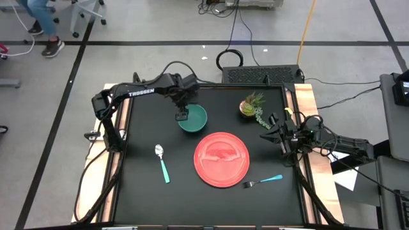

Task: Set table place
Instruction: Put the green bowl on the orange plate

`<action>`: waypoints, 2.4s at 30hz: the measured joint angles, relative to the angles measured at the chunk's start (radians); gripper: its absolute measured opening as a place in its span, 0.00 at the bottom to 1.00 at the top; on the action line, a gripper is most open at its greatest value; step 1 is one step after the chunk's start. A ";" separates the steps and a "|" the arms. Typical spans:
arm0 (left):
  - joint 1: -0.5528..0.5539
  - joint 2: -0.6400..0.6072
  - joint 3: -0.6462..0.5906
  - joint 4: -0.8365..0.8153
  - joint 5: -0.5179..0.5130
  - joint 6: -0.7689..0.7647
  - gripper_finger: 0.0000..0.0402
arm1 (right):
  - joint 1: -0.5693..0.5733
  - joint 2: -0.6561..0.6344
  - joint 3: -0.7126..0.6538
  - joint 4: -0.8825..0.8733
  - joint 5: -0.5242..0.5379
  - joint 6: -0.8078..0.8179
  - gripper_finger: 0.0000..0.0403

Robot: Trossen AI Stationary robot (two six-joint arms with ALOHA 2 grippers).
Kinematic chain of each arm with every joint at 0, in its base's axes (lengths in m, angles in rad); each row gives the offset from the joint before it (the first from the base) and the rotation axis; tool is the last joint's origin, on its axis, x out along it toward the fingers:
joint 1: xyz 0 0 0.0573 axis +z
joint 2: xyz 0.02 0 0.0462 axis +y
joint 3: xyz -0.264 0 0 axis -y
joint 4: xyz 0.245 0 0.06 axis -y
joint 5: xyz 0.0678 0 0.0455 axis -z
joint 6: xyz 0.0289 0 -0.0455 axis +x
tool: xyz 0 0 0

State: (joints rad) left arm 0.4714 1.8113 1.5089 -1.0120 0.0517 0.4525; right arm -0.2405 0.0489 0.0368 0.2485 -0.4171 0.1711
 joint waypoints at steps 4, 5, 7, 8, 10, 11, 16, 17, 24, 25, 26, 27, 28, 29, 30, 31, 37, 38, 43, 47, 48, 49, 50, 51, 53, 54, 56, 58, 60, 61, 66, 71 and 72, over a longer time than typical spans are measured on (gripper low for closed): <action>0.020 0.023 0.001 0.027 0.017 -0.017 0.67 | 0.000 0.000 0.000 0.000 0.000 0.000 0.00; 0.026 0.033 0.001 0.025 0.031 -0.017 0.67 | 0.000 0.000 0.000 0.000 0.000 0.000 0.00; 0.030 0.055 0.000 0.024 0.039 -0.013 0.67 | 0.000 0.000 0.000 0.000 0.000 0.001 0.00; 0.030 0.063 0.000 0.028 0.039 -0.010 0.67 | 0.000 0.000 0.000 0.000 0.000 0.005 0.00; 0.030 0.080 0.000 0.027 0.036 -0.009 0.67 | 0.000 0.000 0.000 0.000 0.000 0.020 0.00; 0.029 0.088 0.000 0.029 0.029 -0.006 0.67 | 0.000 0.000 0.000 0.000 0.000 0.024 0.00; 0.030 0.099 0.000 0.037 0.025 -0.002 0.67 | 0.000 0.000 0.000 0.000 0.000 0.022 0.00; 0.030 0.099 0.000 0.041 0.023 -0.002 0.67 | 0.000 0.000 0.000 0.000 0.000 0.021 0.00; 0.030 0.099 0.000 0.050 0.022 -0.002 0.67 | 0.000 0.000 0.000 0.000 0.000 0.019 0.00; 0.030 0.099 0.000 0.050 0.022 0.000 0.67 | 0.000 0.000 0.000 0.000 0.000 0.019 0.00; 0.029 0.099 0.000 0.053 0.022 0.004 0.67 | 0.000 0.000 0.000 0.000 0.000 0.019 0.00; 0.029 0.099 0.000 0.059 0.022 0.008 0.67 | 0.000 0.000 0.000 0.000 0.000 0.019 0.00; 0.029 0.099 0.000 0.067 0.022 0.009 0.67 | 0.000 0.000 0.000 0.000 0.000 0.019 0.00; 0.029 0.099 0.000 0.074 0.018 0.009 0.67 | 0.000 0.000 0.000 0.000 0.000 0.019 0.00; 0.029 0.099 0.000 0.079 0.010 0.008 0.67 | 0.000 0.000 0.000 0.000 0.000 0.019 0.00; 0.029 0.099 0.000 0.085 0.001 0.007 0.67 | 0.000 0.000 0.000 0.000 0.000 0.019 0.00; 0.032 0.099 0.001 0.102 -0.052 -0.021 0.67 | 0.000 0.000 0.000 0.000 0.000 0.018 0.00; 0.034 0.099 0.001 0.102 -0.053 -0.030 0.67 | 0.000 0.000 0.000 0.000 0.000 0.018 0.00; 0.056 0.099 0.001 0.094 -0.057 -0.132 0.67 | 0.000 0.000 0.000 0.000 0.000 0.009 0.00; 0.078 0.099 0.001 0.090 -0.056 -0.210 0.67 | 0.000 0.000 0.000 0.000 0.000 0.007 0.00; 0.083 0.099 0.001 0.085 -0.053 -0.220 0.67 | 0.000 0.000 0.000 0.000 0.000 0.007 0.00; 0.088 0.099 0.001 0.078 -0.049 -0.227 0.67 | 0.000 0.000 0.000 0.000 0.000 0.007 0.00; 0.092 0.098 0.001 0.070 -0.047 -0.230 0.67 | 0.000 0.000 0.000 0.000 0.000 0.007 0.00; 0.093 0.098 0.001 0.064 -0.046 -0.233 0.67 | 0.000 0.000 0.000 0.000 0.000 0.007 0.00; 0.094 0.098 0.001 0.060 -0.046 -0.238 0.67 | 0.000 0.000 0.000 0.000 0.000 0.007 0.00; 0.093 0.098 0.001 0.060 -0.045 -0.238 0.67 | 0.000 0.000 0.000 0.000 0.000 0.007 0.00; 0.090 0.098 0.001 0.060 -0.045 -0.239 0.67 | 0.000 0.000 0.000 0.000 0.000 0.007 0.00; 0.089 0.098 0.001 0.060 -0.044 -0.239 0.67 | 0.000 0.000 0.000 0.000 0.000 0.007 0.00; 0.088 0.098 0.001 0.060 -0.043 -0.239 0.67 | 0.000 0.000 0.000 0.000 0.000 0.007 0.00; 0.089 0.098 0.001 0.061 -0.043 -0.240 0.67 | 0.000 0.000 0.000 0.000 0.000 0.007 0.00; 0.089 0.098 0.001 0.065 -0.032 -0.242 0.67 | 0.000 0.000 0.000 0.000 0.000 0.007 0.00; 0.089 0.098 0.001 0.067 -0.030 -0.242 0.67 | 0.000 0.000 0.000 0.000 0.000 0.007 0.00; 0.089 0.098 0.001 0.068 -0.030 -0.242 0.67 | 0.000 0.000 0.000 0.000 0.000 0.007 0.00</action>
State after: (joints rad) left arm 0.5606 1.9091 1.5101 -0.9438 0.0216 0.2108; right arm -0.2405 0.0490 0.0364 0.2489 -0.4170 0.1783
